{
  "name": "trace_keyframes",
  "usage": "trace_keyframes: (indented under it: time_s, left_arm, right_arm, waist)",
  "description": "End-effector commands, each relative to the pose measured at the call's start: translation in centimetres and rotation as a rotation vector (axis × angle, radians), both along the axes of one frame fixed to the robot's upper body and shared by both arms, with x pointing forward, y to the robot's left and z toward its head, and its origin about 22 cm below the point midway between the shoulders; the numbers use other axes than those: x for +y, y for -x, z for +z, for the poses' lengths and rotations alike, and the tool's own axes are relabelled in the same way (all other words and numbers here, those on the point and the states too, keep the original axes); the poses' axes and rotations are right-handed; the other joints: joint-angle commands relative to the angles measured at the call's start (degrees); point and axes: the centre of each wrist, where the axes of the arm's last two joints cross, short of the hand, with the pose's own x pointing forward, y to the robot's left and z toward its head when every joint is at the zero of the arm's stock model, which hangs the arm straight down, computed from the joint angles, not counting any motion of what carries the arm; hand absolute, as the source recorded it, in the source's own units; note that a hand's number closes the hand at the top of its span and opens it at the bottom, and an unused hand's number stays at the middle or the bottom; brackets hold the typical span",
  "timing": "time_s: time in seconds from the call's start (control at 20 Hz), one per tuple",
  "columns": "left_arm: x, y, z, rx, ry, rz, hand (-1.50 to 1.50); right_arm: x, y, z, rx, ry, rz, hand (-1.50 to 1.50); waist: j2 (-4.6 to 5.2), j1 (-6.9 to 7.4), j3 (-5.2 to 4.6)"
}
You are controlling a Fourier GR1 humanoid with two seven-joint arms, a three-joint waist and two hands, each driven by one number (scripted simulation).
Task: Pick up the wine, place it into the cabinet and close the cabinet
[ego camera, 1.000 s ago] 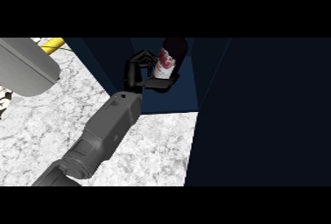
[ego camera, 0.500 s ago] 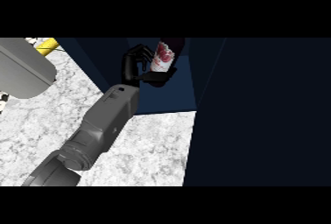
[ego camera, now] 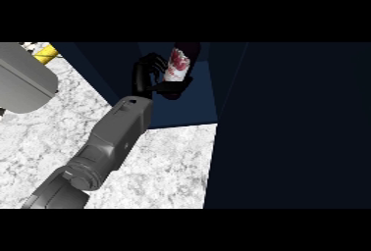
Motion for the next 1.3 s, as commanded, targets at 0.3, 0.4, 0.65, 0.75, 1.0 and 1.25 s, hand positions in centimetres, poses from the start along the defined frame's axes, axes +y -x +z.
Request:
trace_keyframes:
  time_s: [0.3, 0.4, 0.65, 0.75, 1.0, 1.25]
  left_arm:
    - [-0.1, 0.4, -0.6, 0.05, 0.255, -0.016, 1.5]
    - [-0.4, 1.3, -2.1, 0.067, 0.288, -0.045, 1.5]
    - [0.1, 1.8, -2.9, 0.129, 0.401, -0.078, 1.5]
    - [1.2, 3.4, -5.5, 0.112, 0.381, -0.069, 1.5]
    - [1.5, 3.8, -6.1, 0.117, 0.414, -0.052, 1.5]
    - [2.3, 5.1, -7.8, 0.142, 0.448, -0.037, 1.5]
  right_arm:
    - [-0.1, 1.8, -0.2, -0.017, -0.017, 0.056, -1.5]
    - [0.1, 0.7, 0.1, -0.024, -0.021, 0.048, -1.5]
    - [0.1, 0.1, 0.0, -0.009, -0.012, 0.059, -1.5]
    - [0.5, 0.0, -0.2, -0.021, -0.001, 0.065, -1.5]
    - [0.1, 0.6, -0.1, 0.007, -0.028, 0.064, -1.5]
    - [1.0, -0.2, -0.4, -0.003, -0.025, 0.109, -1.5]
  waist:
    - [0.32, -1.24, -0.11]
    - [0.58, -1.53, -0.15]
    - [0.24, -1.04, -0.1]
    - [0.6, -1.38, -0.15]
    - [-0.02, -2.92, -0.15]
    - [0.34, -3.87, -0.23]
